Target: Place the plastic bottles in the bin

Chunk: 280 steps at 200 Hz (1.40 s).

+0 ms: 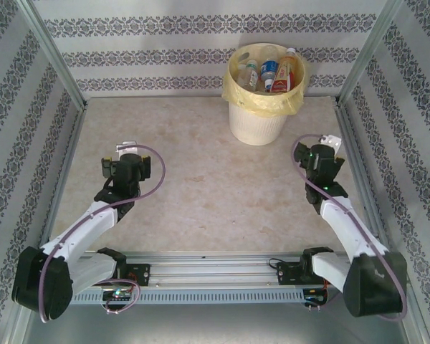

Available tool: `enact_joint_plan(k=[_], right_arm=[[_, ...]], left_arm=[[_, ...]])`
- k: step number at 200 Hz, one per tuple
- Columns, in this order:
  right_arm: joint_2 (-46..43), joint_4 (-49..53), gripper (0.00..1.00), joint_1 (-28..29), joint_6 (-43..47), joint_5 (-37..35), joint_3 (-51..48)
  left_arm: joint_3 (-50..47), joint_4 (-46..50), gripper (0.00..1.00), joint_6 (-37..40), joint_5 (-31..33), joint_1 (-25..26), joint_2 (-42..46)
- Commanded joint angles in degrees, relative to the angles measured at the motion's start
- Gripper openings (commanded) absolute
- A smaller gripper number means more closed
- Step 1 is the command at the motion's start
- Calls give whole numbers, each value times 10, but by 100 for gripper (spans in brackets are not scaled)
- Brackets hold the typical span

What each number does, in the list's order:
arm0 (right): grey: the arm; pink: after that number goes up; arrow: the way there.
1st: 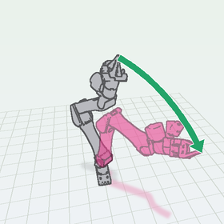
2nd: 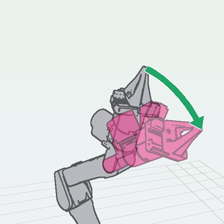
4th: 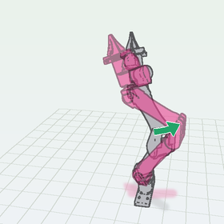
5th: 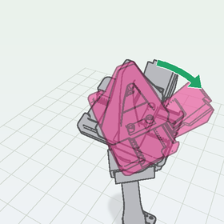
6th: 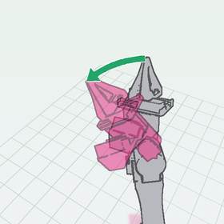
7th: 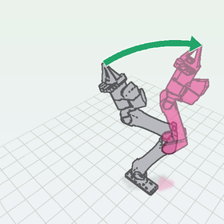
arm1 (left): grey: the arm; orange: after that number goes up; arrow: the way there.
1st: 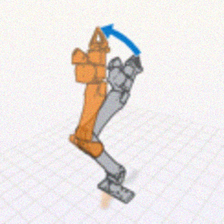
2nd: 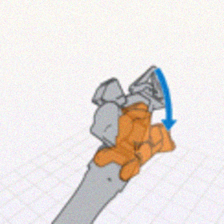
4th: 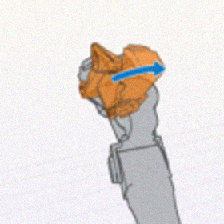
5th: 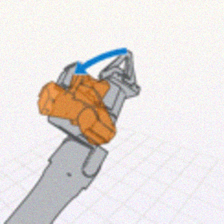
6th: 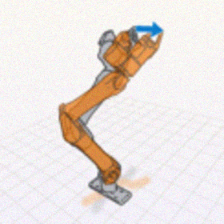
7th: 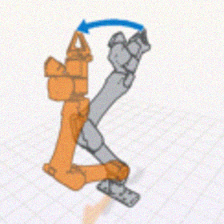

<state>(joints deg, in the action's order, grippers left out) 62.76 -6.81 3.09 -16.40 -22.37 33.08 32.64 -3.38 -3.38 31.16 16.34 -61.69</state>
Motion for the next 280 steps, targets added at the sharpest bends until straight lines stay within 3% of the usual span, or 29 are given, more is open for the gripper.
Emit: enact_joint_plan(k=[1,31,64,95,113,125,150,167,173,198,280], right_arm=[[60,-116,98,-7,30,-24,-33],[156,-237,98,-12,62,49,-61],[173,-327,98,-12,133,129,-80],[255,-539,98,-12,146,164,-152],[229,-428,98,-12,133,136,-111],[243,-474,98,-12,134,133,-121],[239,-463,98,-12,136,134,-119],[236,-452,98,-12,136,134,-117],[237,-459,98,-11,136,134,-118],[236,-455,98,-11,136,134,-117],[236,-449,98,-12,136,138,-115]], left_arm=[[-23,-94,99,16,-28,-25,-33],[-37,-175,99,11,-94,-62,-106],[-44,-243,99,14,-118,-89,-166],[-60,-308,99,22,-170,-110,-196],[-75,-352,99,42,-208,-113,-199],[-80,-371,99,50,-228,-118,-209],[-80,-409,99,50,-246,-126,-250],[-94,-450,99,14,-282,-163,-274],[-106,-487,99,13,-271,-164,-282],[-102,-461,99,5,-213,-151,-274],[-102,-465,99,3,-210,-150,-277]])
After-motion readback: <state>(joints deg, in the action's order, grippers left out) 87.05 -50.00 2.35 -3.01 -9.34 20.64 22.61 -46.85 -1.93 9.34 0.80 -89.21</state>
